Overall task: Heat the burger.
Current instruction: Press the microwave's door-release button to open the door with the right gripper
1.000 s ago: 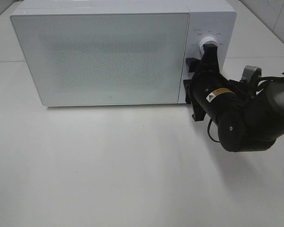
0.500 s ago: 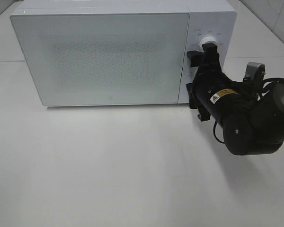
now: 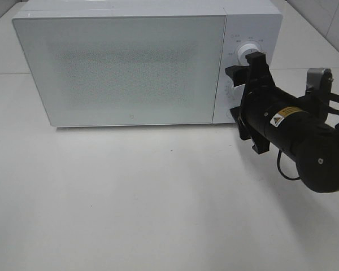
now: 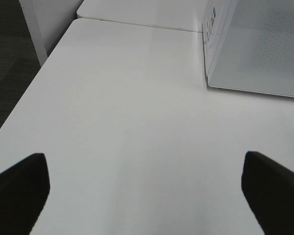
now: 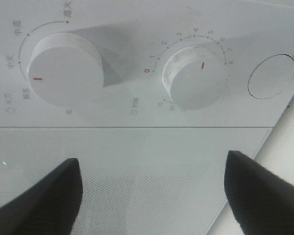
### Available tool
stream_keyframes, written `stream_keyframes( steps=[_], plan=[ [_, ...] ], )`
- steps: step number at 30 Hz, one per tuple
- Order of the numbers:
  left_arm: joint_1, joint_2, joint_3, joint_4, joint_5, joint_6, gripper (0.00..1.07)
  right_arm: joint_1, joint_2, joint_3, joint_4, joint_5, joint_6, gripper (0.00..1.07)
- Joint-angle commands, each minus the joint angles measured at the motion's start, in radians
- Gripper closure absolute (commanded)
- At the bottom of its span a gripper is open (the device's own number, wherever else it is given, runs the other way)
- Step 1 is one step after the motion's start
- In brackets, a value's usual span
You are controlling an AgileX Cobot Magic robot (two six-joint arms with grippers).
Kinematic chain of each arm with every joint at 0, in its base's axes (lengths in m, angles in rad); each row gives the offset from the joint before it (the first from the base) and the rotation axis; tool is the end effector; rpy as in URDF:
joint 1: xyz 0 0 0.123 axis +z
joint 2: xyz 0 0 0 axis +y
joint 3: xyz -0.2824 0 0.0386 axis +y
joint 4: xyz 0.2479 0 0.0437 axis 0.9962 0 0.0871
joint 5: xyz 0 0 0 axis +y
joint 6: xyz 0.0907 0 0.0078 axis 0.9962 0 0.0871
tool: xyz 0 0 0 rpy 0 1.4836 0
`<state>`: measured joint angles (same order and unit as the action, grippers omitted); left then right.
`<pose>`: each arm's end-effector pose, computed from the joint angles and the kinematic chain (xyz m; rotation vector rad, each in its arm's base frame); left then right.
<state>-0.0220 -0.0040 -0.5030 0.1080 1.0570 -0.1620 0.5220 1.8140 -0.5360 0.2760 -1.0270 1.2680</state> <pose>-0.0057 0.0087 0.2787 -0.1471 2.0236 0.0130 0.2758 0.1342 0.1470 0.9876 1.6328 1.1764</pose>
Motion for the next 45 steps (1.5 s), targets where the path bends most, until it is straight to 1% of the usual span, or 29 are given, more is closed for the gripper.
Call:
stream_keyframes(
  steps=[1, 3, 5, 6, 8, 11, 12, 14, 15, 17, 19, 20, 22, 23, 25, 28, 29, 30, 31, 33, 34, 35, 36, 38, 39, 42, 44, 45],
  plan=[
    [-0.007, -0.021, 0.0, -0.004, -0.013, -0.003, 0.06, -0.005, -0.076, 0.016, -0.022, 0.081, -0.092, 0.31],
    [-0.007, -0.021, 0.0, -0.004, -0.013, -0.003, 0.06, -0.005, -0.093, 0.019, -0.026, 0.1, -0.112, 0.31],
    [-0.007, -0.021, 0.0, -0.004, -0.013, -0.003, 0.06, -0.005, -0.15, 0.019, -0.053, 0.186, -0.172, 0.31],
    [-0.007, -0.021, 0.0, -0.004, -0.013, -0.003, 0.06, -0.005, -0.15, 0.019, -0.053, 0.186, -0.172, 0.31],
    [-0.007, -0.021, 0.0, -0.004, -0.013, -0.003, 0.06, -0.005, -0.226, 0.019, -0.086, 0.322, -0.294, 0.31],
    [-0.007, -0.021, 0.0, -0.004, -0.013, -0.003, 0.06, -0.005, -0.247, 0.019, -0.093, 0.363, -0.329, 0.31],
    [-0.007, -0.021, 0.0, -0.004, -0.013, -0.003, 0.06, -0.005, -0.287, 0.019, -0.101, 0.443, -0.392, 0.31],
    [-0.007, -0.021, 0.0, -0.004, -0.013, -0.003, 0.06, -0.005, -0.309, 0.019, -0.105, 0.474, -0.422, 0.31],
    [-0.007, -0.021, 0.0, -0.004, -0.013, -0.003, 0.06, -0.005, -0.354, 0.018, -0.119, 0.558, -0.502, 0.31],
    [-0.007, -0.021, 0.0, -0.004, -0.013, -0.003, 0.06, -0.005, -0.372, 0.018, -0.122, 0.591, -0.537, 0.31],
    [-0.007, -0.021, 0.0, -0.004, -0.013, -0.003, 0.06, -0.005, -0.458, 0.018, -0.124, 0.729, -0.729, 0.31],
    [-0.007, -0.021, 0.0, -0.004, -0.013, -0.003, 0.06, -0.005, -0.458, 0.018, -0.124, 0.729, -0.729, 0.31],
    [-0.007, -0.021, 0.0, -0.004, -0.013, -0.003, 0.06, -0.005, -0.523, 0.018, -0.124, 0.825, -0.889, 0.31],
    [-0.007, -0.021, 0.0, -0.004, -0.013, -0.003, 0.06, -0.005, -0.523, 0.018, -0.124, 0.825, -0.889, 0.31],
    [-0.007, -0.021, 0.0, -0.004, -0.013, -0.003, 0.06, -0.005, -0.592, 0.017, -0.123, 0.931, -1.038, 0.29],
    [-0.007, -0.021, 0.0, -0.004, -0.013, -0.003, 0.06, -0.005, -0.616, 0.013, -0.123, 0.978, -1.077, 0.27],
    [-0.007, -0.021, 0.0, -0.004, -0.013, -0.003, 0.06, -0.006, -0.659, -0.006, -0.126, 1.086, -1.149, 0.25],
    [-0.007, -0.021, 0.0, -0.004, -0.013, -0.003, 0.06, -0.007, -0.681, -0.018, -0.127, 1.141, -1.18, 0.24],
    [-0.007, -0.021, 0.0, -0.004, -0.013, -0.003, 0.06, -0.007, -0.681, -0.018, -0.127, 1.141, -1.18, 0.24],
    [-0.007, -0.021, 0.0, -0.004, -0.013, -0.003, 0.06, -0.007, -0.751, -0.073, -0.193, 1.343, -1.225, 0.22],
    [-0.007, -0.021, 0.0, -0.004, -0.013, -0.003, 0.06, -0.007, -0.751, -0.073, -0.193, 1.343, -1.225, 0.22],
    [-0.007, -0.021, 0.0, -0.004, -0.013, -0.003, 0.06, -0.007, -0.765, -0.092, -0.21, 1.396, -1.224, 0.23],
    [-0.007, -0.021, 0.0, -0.004, -0.013, -0.003, 0.06, -0.007, -0.802, -0.125, -0.249, 1.501, -1.223, 0.23],
    [-0.007, -0.021, 0.0, -0.004, -0.013, -0.003, 0.06, -0.007, -0.82, -0.136, -0.263, 1.54, -1.223, 0.23],
    [-0.007, -0.021, 0.0, -0.004, -0.013, -0.003, 0.06, -0.007, -0.857, -0.159, -0.287, 1.632, -1.219, 0.24],
    [-0.007, -0.021, 0.0, -0.004, -0.013, -0.003, 0.06, -0.007, -0.873, -0.163, -0.293, 1.663, -1.219, 0.24],
    [-0.007, -0.021, 0.0, -0.004, -0.013, -0.003, 0.06, -0.007, -0.956, -0.164, -0.317, 1.792, -1.219, 0.25],
    [-0.007, -0.021, 0.0, -0.004, -0.013, -0.003, 0.06, -0.007, -0.979, -0.164, -0.325, 1.815, -1.219, 0.25]
  ],
)
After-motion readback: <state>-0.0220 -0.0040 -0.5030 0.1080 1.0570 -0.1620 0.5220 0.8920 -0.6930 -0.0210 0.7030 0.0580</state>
